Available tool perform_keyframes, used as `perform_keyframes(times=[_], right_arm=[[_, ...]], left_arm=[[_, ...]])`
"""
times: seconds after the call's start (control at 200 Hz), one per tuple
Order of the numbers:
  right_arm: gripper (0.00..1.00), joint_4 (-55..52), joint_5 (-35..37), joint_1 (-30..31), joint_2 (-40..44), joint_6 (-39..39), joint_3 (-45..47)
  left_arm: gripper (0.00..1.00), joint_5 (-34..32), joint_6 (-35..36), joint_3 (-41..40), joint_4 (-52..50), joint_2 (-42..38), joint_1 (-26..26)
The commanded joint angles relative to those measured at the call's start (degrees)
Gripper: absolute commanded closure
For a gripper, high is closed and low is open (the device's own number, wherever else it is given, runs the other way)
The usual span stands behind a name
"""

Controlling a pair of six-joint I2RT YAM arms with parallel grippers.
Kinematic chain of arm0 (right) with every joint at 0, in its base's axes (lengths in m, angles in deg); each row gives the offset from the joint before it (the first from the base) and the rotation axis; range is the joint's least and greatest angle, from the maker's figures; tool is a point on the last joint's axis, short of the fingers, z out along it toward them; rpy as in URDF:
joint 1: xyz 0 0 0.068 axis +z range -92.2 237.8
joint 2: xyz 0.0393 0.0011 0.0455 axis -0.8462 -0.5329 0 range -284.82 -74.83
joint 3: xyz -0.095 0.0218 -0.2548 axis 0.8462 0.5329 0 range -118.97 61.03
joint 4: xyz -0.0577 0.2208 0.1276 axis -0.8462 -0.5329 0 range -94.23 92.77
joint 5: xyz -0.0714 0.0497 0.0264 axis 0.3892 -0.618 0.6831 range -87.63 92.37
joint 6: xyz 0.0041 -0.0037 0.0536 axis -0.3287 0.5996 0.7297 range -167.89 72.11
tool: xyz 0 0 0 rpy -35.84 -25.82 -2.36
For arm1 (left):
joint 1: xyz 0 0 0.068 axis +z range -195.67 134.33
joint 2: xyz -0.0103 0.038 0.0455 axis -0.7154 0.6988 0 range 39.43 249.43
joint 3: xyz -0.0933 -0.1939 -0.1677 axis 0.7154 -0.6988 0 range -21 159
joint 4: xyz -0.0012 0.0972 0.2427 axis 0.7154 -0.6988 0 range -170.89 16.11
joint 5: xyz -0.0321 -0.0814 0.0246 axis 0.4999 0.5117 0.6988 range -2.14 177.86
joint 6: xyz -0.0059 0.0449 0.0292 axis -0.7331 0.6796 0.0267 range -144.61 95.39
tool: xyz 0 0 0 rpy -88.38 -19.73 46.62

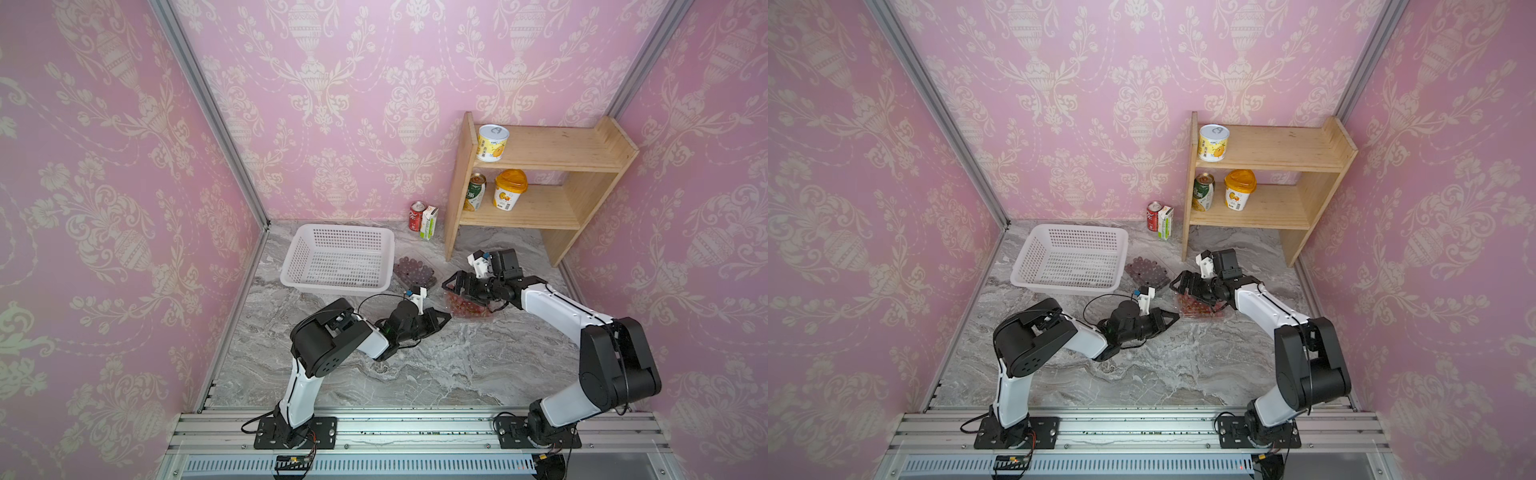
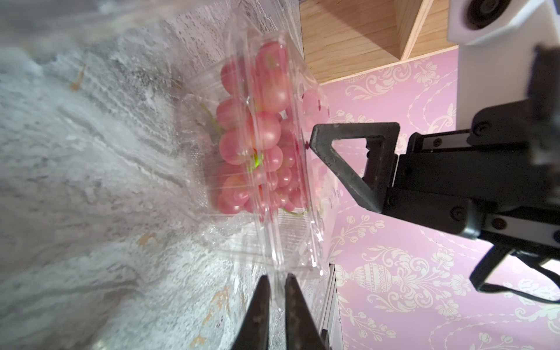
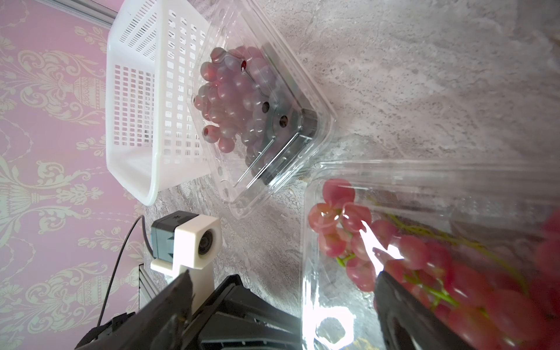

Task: Pack grapes into containers
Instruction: Close the packing box at the center of the board.

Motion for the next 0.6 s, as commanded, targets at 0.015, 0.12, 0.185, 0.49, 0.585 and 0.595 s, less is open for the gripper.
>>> perform_keyframes(times=[0.015,0.12,0.185,0.49,0.585,0.595], right_arm=[[0.05,-1.33,0.73,0.11,0.8,0.55,1.28],[0.05,-1.22,0.73,0.16,0.8,0.68,1.44],[0.05,-1.2,0.72,0.2,0.8,0.75,1.44],[0.05,-1.02,0.64,0.18,0.7,0.67,1.68],[0.05,-1.02,0.64,0.25,0.45,0.68,1.61],[0.05,-1.02,0.62,0.2,0.49,0.68,1.63]], left_arm=[[0.87,-1.66,-0.48,1.28,-0.47,1.93,-0.07],[0.87,-1.51,-0.57,1.75,-0.57,2.22,-0.15],[0.88,-1.48,-0.52,1.86,-0.73,2.31,-0.11],[0.9,-1.04,-0.43,2.77,-1.25,3.01,-0.16],[0.91,-0.95,-0.43,3.16,-1.3,3.19,-0.16],[0.9,-0.91,-0.39,3.22,-1.34,3.19,-0.16]])
